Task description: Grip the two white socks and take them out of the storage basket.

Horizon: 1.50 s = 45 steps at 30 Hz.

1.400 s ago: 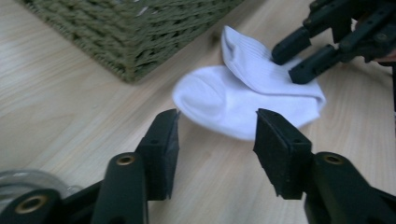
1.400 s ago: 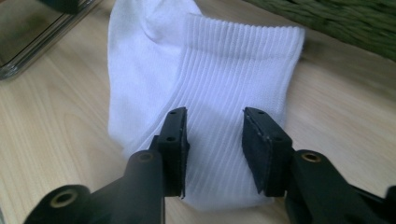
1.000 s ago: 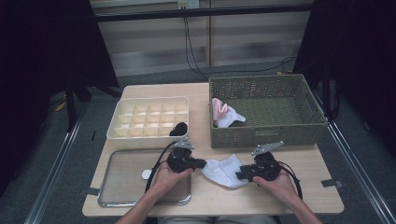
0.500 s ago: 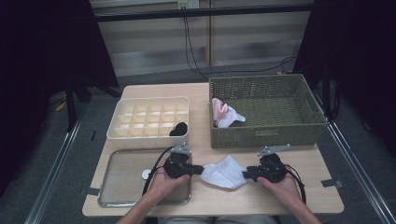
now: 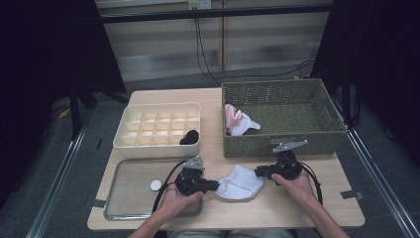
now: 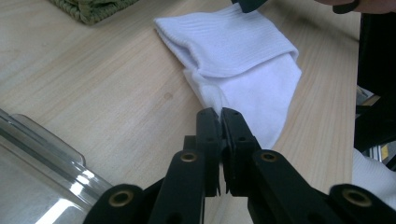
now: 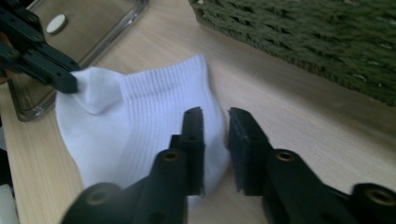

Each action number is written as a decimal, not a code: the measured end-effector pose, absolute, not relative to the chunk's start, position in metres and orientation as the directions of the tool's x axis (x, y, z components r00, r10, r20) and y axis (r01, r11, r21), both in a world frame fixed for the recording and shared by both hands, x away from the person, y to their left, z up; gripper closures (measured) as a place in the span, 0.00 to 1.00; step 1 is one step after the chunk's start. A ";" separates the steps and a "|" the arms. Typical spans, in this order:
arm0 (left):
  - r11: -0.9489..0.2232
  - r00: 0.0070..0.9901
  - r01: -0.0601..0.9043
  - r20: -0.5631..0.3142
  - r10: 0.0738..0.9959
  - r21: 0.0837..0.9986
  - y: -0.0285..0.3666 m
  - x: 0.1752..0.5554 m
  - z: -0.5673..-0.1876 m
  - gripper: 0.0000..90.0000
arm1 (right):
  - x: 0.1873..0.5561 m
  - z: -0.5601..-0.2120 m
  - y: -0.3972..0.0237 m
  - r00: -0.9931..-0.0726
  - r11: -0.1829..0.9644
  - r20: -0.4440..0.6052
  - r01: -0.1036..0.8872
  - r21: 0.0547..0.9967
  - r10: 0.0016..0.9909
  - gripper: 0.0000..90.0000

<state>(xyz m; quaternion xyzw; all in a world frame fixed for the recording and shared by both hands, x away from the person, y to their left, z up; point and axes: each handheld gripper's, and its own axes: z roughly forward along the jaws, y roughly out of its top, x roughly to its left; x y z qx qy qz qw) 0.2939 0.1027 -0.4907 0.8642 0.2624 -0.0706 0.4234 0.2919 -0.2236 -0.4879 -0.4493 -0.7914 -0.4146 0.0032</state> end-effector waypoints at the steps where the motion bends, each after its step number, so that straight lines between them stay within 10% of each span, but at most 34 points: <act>1: -0.511 0.856 0.507 -0.336 0.394 0.694 0.103 0.294 -0.491 0.96 | 0.291 -0.487 -0.223 -0.598 0.249 0.383 0.713 0.655 0.704 0.78; 8: -0.494 0.849 0.512 -0.324 0.418 0.703 0.106 0.295 -0.488 0.84 | 0.278 -0.474 -0.200 -0.637 0.269 0.393 0.693 0.669 0.663 0.63; 25: -0.532 0.877 0.468 -0.299 0.376 0.705 0.101 0.289 -0.490 0.84 | 0.277 -0.499 -0.153 -0.711 0.394 0.271 0.619 0.680 0.648 0.72; 30: -0.547 0.868 0.486 -0.306 0.391 0.681 0.100 0.290 -0.500 0.80 | 0.276 -0.501 -0.153 -0.702 0.395 0.233 0.607 0.690 0.673 0.90; 45: -0.565 0.883 0.455 -0.264 0.389 0.689 0.100 0.288 -0.500 0.80 | 0.272 -0.474 -0.185 -0.645 0.215 0.385 0.653 0.727 0.660 0.99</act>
